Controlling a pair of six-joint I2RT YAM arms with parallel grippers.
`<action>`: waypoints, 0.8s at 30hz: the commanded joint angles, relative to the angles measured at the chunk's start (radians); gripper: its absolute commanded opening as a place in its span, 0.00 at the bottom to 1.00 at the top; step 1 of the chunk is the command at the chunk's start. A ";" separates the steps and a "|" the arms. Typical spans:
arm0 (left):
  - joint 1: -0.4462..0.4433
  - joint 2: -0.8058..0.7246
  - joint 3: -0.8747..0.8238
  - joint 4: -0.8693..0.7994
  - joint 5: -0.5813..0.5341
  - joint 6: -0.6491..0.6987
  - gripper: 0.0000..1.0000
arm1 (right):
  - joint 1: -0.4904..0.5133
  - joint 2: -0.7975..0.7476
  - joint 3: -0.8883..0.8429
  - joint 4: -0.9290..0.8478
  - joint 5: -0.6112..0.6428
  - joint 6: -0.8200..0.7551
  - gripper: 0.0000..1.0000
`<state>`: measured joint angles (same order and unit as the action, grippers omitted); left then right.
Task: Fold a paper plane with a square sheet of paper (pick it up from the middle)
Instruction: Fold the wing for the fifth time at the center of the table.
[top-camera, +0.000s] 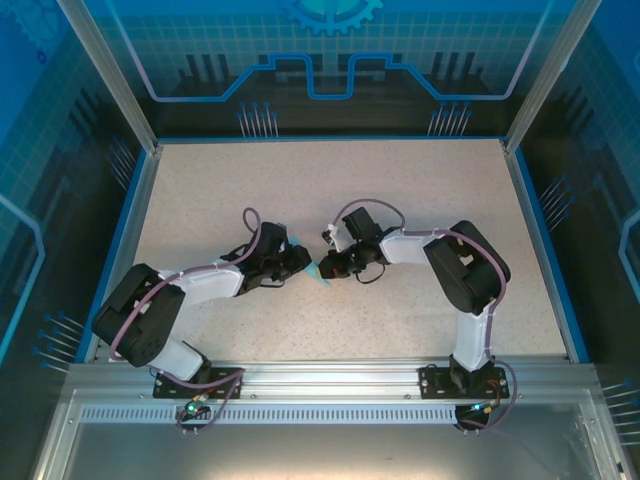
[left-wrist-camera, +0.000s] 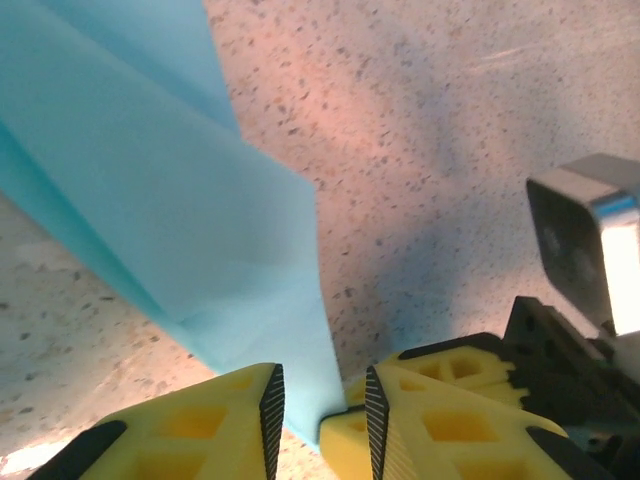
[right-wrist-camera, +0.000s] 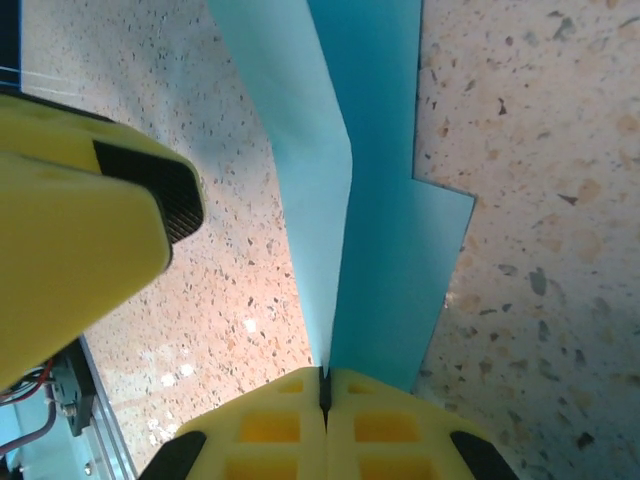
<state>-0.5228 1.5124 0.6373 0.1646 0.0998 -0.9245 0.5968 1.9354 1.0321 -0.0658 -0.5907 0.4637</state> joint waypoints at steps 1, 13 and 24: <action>0.000 -0.020 -0.024 0.022 -0.018 0.029 0.29 | -0.010 0.041 -0.002 0.021 -0.069 0.026 0.00; 0.000 0.002 -0.036 0.055 0.006 0.035 0.28 | -0.031 0.096 0.000 0.046 -0.114 0.086 0.00; -0.002 0.080 -0.019 0.094 0.055 0.038 0.17 | -0.050 0.144 0.033 -0.011 -0.115 0.119 0.00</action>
<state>-0.5228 1.5665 0.6178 0.2268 0.1276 -0.9070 0.5629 2.0293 1.0515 -0.0277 -0.7452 0.5701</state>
